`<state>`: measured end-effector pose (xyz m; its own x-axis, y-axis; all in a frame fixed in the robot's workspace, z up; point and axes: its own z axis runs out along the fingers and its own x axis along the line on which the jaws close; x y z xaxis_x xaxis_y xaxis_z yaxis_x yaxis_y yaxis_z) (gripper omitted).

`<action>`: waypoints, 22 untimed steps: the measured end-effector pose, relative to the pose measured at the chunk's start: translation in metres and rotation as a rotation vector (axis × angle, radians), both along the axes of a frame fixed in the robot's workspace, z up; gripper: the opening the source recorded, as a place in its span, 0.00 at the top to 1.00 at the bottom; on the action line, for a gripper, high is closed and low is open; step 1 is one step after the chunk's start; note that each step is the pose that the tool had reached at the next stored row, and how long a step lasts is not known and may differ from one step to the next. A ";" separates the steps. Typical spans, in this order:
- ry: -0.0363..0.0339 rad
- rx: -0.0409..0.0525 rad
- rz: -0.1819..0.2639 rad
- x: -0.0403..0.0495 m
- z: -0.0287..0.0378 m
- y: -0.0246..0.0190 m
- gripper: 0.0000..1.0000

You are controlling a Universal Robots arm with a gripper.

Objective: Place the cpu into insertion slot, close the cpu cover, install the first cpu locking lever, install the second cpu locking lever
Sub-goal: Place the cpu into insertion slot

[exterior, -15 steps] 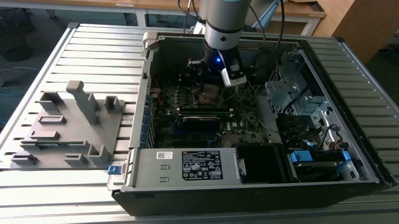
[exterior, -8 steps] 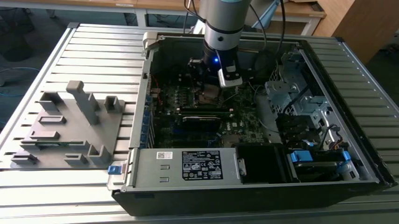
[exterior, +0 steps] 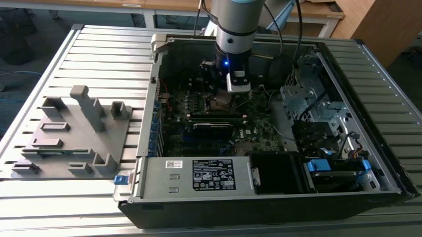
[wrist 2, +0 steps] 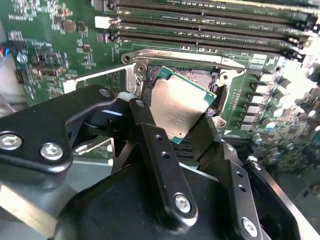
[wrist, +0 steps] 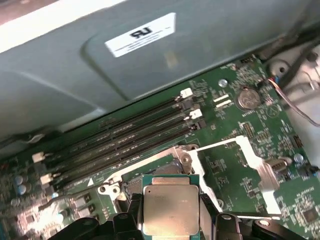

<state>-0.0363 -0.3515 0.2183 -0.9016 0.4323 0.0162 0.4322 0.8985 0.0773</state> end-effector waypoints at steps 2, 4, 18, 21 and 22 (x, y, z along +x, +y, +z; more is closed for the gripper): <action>0.0000 0.0001 -0.023 0.0000 -0.0001 0.0000 0.46; 0.0000 0.0000 -0.029 0.0000 -0.0001 0.0000 0.46; 0.0000 0.0001 -0.091 -0.0006 -0.0005 0.0000 0.46; 0.0000 0.0000 -0.122 -0.0006 -0.0006 0.0000 0.46; 0.0000 0.0000 -0.128 -0.0007 -0.0006 0.0000 0.46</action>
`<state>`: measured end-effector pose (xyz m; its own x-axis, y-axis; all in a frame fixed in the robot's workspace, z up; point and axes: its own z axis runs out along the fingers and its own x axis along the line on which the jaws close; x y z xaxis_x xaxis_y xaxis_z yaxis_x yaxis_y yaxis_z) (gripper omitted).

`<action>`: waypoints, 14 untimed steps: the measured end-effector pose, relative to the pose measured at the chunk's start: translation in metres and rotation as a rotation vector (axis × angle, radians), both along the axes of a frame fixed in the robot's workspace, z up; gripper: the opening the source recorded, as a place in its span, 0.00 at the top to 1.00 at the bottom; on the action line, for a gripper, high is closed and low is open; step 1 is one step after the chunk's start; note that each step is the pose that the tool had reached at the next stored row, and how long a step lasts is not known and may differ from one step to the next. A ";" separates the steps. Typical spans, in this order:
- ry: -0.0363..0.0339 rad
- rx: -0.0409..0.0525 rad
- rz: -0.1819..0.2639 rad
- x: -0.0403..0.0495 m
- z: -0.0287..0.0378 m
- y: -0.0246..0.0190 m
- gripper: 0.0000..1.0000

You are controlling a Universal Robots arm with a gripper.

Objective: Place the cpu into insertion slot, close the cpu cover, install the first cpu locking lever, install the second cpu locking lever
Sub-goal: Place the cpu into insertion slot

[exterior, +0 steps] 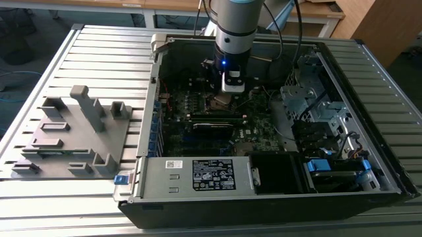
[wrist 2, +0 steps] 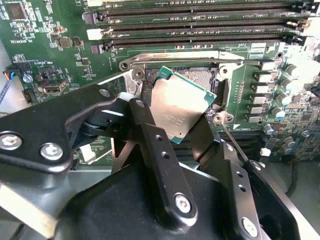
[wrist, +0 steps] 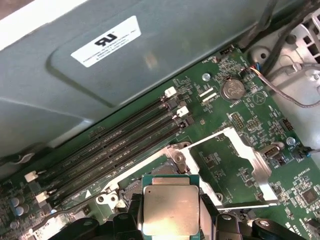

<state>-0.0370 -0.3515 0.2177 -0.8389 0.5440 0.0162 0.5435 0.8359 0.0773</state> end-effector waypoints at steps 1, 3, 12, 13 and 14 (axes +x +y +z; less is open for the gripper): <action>-0.0001 0.0001 -0.005 0.0000 0.0000 0.0000 0.46; -0.0001 0.0001 -0.012 0.0000 0.0000 0.0000 0.46; -0.0001 0.0001 -0.031 0.0000 -0.0001 0.0000 0.46; 0.0000 0.0000 -0.034 -0.0001 -0.0001 0.0000 0.46; -0.0001 0.0000 -0.037 -0.0002 -0.0001 0.0000 0.46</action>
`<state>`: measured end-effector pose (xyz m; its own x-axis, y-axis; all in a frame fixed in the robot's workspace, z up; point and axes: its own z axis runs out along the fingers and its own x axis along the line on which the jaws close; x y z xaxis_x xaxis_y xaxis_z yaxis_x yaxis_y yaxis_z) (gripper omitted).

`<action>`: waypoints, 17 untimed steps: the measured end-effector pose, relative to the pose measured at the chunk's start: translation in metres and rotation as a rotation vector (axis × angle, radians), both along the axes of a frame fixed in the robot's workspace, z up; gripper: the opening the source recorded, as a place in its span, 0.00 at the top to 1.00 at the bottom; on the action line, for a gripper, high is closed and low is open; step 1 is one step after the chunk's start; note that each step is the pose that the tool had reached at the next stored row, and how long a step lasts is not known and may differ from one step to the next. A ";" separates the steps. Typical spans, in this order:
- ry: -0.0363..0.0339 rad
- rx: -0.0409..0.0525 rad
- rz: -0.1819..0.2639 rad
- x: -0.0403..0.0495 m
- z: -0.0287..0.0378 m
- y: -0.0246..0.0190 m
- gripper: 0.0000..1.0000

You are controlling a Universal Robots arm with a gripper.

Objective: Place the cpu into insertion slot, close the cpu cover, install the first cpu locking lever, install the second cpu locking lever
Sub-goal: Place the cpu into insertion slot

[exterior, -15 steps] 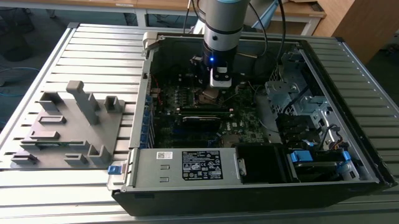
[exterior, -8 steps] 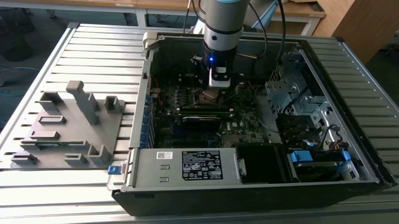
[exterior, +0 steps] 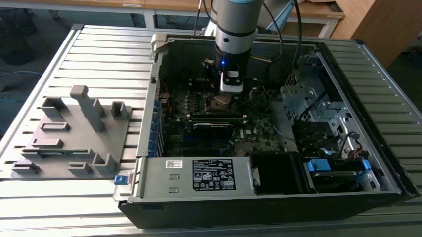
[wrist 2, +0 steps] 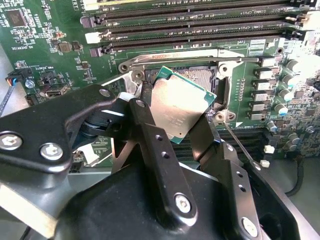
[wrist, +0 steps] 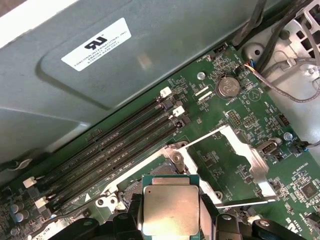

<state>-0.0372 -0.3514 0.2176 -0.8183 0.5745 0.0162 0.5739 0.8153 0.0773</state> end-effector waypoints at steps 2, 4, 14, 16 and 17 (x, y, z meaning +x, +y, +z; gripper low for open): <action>0.0000 0.0000 -0.005 -0.0002 0.0000 0.0000 0.46; 0.0000 0.0001 -0.008 -0.0003 0.0000 0.0000 0.46; 0.0000 0.0001 -0.031 -0.0003 -0.0003 0.0000 0.46; 0.0000 0.0001 -0.031 -0.0003 -0.0003 0.0000 0.46; 0.0000 0.0001 -0.032 -0.0003 -0.0003 0.0000 0.46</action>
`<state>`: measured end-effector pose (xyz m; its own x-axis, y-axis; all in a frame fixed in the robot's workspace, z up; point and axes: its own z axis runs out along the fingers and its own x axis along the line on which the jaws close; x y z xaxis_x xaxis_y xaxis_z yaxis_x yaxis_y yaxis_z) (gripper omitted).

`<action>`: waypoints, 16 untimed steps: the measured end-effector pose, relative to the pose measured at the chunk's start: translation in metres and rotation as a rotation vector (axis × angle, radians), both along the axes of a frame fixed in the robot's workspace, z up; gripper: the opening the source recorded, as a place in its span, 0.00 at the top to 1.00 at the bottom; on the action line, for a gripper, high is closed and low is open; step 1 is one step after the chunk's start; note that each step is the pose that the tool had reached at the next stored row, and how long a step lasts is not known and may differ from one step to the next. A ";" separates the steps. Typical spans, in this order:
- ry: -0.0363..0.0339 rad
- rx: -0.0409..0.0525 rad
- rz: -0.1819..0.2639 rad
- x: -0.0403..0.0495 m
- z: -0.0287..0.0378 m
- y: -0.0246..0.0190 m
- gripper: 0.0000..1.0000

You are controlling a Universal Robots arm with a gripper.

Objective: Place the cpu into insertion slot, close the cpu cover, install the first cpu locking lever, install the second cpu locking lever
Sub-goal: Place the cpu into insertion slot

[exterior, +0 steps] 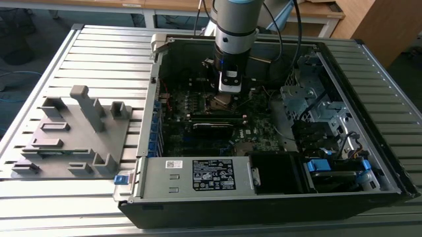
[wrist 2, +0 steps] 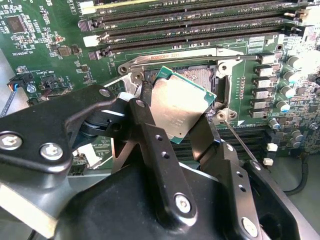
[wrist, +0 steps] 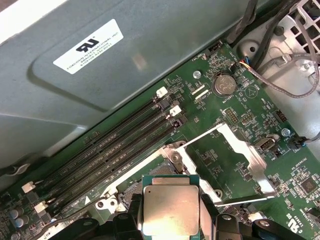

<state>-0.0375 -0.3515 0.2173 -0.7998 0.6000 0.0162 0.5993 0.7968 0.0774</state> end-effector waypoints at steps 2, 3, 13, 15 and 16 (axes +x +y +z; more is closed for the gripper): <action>0.0000 0.0001 -0.007 0.0000 -0.0002 0.0000 0.46; -0.0001 0.0001 -0.015 0.0000 -0.0004 0.0000 0.46; 0.0000 0.0000 -0.053 0.0000 -0.0008 0.0000 0.46; 0.0000 0.0000 -0.055 0.0000 -0.0008 0.0000 0.46; -0.0001 0.0000 -0.061 0.0000 -0.0009 0.0000 0.46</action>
